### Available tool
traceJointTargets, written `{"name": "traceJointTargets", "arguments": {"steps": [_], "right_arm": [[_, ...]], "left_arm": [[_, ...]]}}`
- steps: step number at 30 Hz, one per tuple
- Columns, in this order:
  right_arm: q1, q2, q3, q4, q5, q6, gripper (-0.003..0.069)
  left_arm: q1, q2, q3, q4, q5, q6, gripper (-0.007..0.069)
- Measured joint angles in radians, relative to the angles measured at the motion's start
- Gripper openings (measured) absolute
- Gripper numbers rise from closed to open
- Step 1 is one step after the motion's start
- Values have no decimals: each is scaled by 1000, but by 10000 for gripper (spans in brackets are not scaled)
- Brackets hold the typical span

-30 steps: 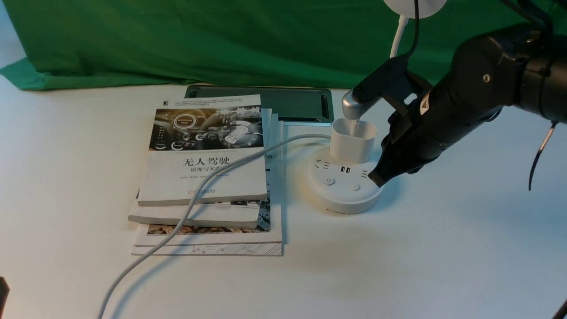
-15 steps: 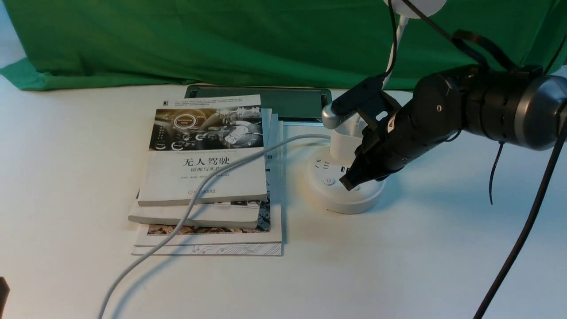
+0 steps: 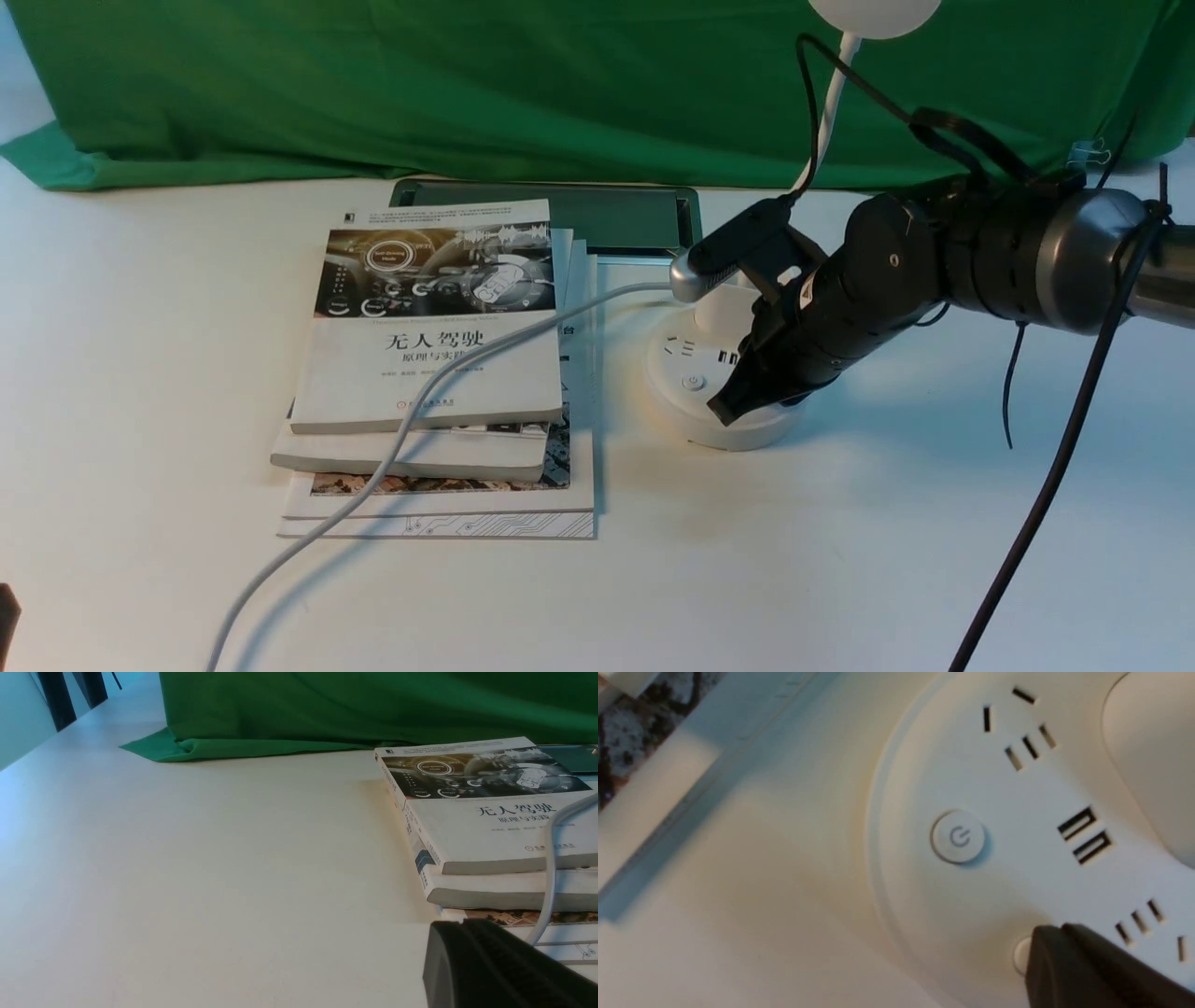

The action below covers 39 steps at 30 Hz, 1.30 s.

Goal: Turn on the desk lamp on the white desktop with your hand.
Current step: 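Press the button on the base of the white desk lamp with the right gripper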

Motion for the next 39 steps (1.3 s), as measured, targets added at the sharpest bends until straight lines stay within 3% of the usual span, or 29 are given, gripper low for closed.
{"name": "traceJointTargets", "arguments": {"steps": [33, 39], "right_arm": [[1, 26, -6, 5, -43, 22, 35], [1, -100, 17, 4, 2, 38, 38]], "left_arm": [[0, 0, 0, 0, 0, 0, 21], [0, 0, 0, 0, 0, 0, 21]]}}
